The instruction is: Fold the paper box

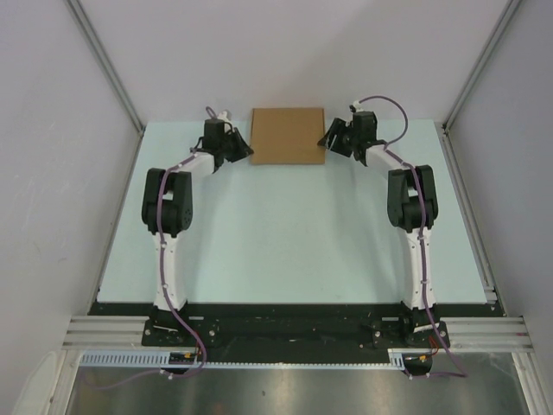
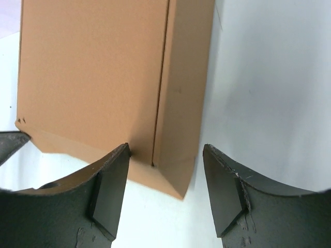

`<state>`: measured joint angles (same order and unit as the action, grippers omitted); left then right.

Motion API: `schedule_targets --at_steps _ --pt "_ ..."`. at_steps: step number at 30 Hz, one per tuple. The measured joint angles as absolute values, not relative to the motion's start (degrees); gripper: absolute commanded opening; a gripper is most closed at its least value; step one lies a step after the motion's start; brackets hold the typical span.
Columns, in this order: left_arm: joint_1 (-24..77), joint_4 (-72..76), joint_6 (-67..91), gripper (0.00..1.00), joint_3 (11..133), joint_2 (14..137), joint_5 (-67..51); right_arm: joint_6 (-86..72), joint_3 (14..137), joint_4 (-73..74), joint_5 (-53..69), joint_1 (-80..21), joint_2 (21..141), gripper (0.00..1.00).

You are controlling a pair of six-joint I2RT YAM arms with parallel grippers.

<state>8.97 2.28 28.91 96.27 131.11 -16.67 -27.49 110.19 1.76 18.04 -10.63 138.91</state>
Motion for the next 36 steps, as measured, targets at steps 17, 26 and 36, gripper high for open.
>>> schedule_targets --at_steps 17,26,36 --pt "8.93 -11.51 29.63 0.22 110.52 137.73 -17.50 -26.63 100.36 -0.54 16.32 -10.81 135.20 0.55" --pt "8.51 -17.72 31.07 0.23 116.79 140.59 -18.87 -24.80 112.09 6.28 17.12 -10.74 138.58 0.43" --pt "7.94 -14.74 32.05 0.34 113.91 139.68 -19.81 -24.82 113.97 8.01 18.55 -10.33 139.59 0.48"
